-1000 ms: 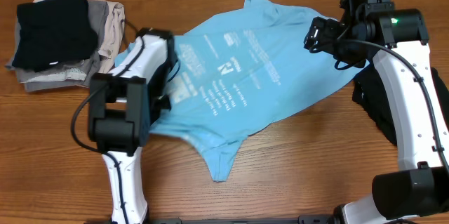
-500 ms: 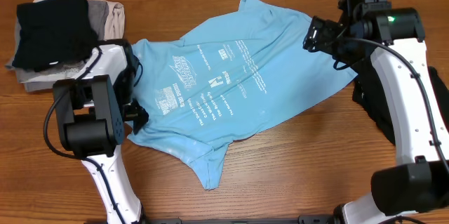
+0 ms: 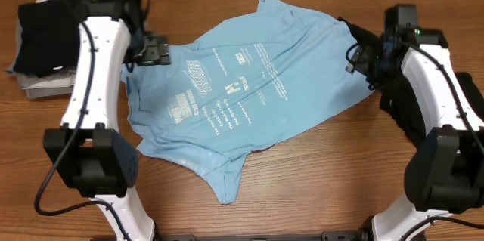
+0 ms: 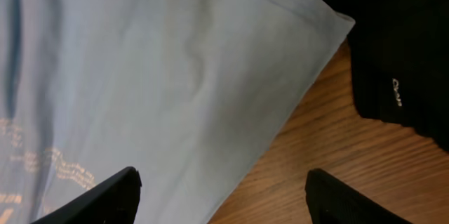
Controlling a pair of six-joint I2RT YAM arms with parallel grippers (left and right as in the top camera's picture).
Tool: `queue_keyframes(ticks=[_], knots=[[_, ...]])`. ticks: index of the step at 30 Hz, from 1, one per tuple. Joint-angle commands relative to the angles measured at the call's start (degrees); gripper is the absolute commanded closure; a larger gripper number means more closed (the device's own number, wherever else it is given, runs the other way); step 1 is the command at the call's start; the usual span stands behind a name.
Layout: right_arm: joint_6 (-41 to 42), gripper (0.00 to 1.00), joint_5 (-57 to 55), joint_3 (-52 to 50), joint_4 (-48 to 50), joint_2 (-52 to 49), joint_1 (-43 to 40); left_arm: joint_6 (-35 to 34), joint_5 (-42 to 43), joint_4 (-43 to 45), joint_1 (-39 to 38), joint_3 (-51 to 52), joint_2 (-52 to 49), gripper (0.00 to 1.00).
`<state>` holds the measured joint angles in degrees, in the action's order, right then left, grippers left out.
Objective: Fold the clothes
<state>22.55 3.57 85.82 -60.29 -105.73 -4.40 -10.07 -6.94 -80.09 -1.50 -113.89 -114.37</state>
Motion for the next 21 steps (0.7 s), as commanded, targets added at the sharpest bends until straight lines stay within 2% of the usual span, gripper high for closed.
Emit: queue_keyframes(ticks=[1, 8, 21], knots=[[1.75, 0.25, -0.52, -6.03, 5.46, -0.48, -0.96, 4.35, 2.12, 0.98, -2.8, -0.2, 0.13, 0.0], [3.52, 0.36, -4.37, -15.54, 17.64, -0.55, -1.09, 4.35, 2.08, 2.23, -5.44, -0.15, 0.04, 0.01], [4.76, 0.39, -11.72, -24.44, 30.97, -0.81, -1.09, 4.85, 2.08, 2.58, -6.05, -0.15, 0.04, 0.01]])
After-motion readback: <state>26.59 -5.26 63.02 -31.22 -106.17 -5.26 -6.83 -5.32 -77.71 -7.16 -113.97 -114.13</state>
